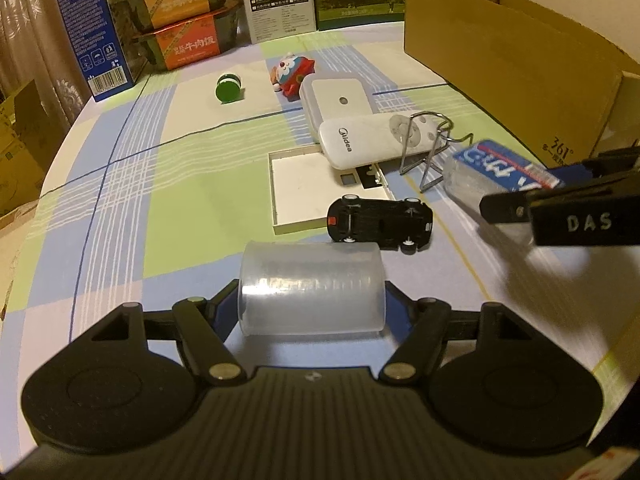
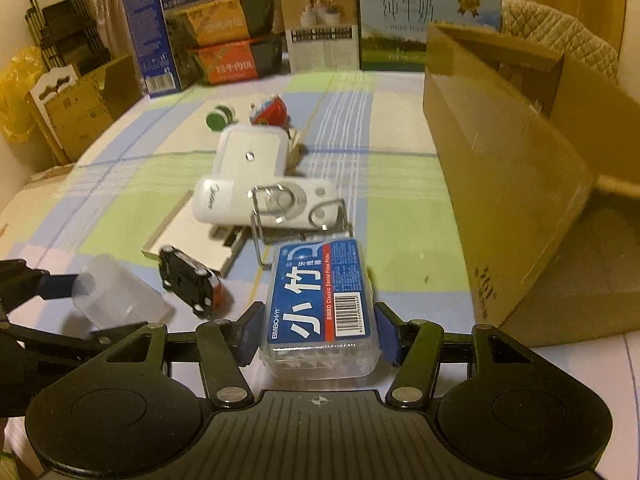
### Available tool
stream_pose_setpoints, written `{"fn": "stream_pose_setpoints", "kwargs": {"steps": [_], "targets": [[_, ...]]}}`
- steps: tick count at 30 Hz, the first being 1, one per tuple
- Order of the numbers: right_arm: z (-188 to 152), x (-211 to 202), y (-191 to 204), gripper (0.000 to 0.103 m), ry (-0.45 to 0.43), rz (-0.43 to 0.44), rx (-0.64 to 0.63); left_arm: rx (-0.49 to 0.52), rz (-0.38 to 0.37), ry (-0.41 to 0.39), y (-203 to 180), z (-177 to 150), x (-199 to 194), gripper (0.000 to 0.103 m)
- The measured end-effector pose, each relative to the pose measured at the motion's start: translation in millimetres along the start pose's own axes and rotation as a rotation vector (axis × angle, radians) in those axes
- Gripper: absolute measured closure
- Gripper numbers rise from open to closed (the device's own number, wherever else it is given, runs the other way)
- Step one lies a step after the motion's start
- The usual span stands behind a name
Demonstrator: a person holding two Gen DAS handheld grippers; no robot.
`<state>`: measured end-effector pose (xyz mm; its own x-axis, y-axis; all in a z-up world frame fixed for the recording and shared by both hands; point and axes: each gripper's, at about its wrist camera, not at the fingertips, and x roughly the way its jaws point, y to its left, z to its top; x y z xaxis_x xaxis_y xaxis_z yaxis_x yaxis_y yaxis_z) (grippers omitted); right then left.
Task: Organize rigid objects
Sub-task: 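Grasp the blue-and-white box with the right gripper while the left gripper holds the cup, then carry cup and blue box into the cardboard box and open both grippers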
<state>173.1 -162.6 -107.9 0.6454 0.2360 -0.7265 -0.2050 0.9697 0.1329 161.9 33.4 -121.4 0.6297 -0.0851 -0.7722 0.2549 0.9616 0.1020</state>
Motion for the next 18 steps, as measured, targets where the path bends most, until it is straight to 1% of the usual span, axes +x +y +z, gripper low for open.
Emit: {"fn": "stream_pose_setpoints", "kwargs": {"steps": [7,10,13,18], "targets": [[2.7,-24.2,1.7,0.049,-0.042,0.012,-0.006,-0.016,0.001,-0.020,-0.2,5.0,-13.0,0.035],[6.9,-38.7,-1.4,0.049,-0.074,0.014,-0.003,-0.046,-0.009,-0.043,-1.0,12.8,-24.9,0.035],[18.5,-59.0,-4.8,0.049,-0.129,0.016,0.006,-0.058,-0.018,-0.075,-8.3,26.6,-40.1,0.035],[50.8,-100.9,-23.9,0.049,-0.243,0.001,0.026,-0.029,-0.060,-0.162,-37.1,69.9,-69.8,0.035]]}}
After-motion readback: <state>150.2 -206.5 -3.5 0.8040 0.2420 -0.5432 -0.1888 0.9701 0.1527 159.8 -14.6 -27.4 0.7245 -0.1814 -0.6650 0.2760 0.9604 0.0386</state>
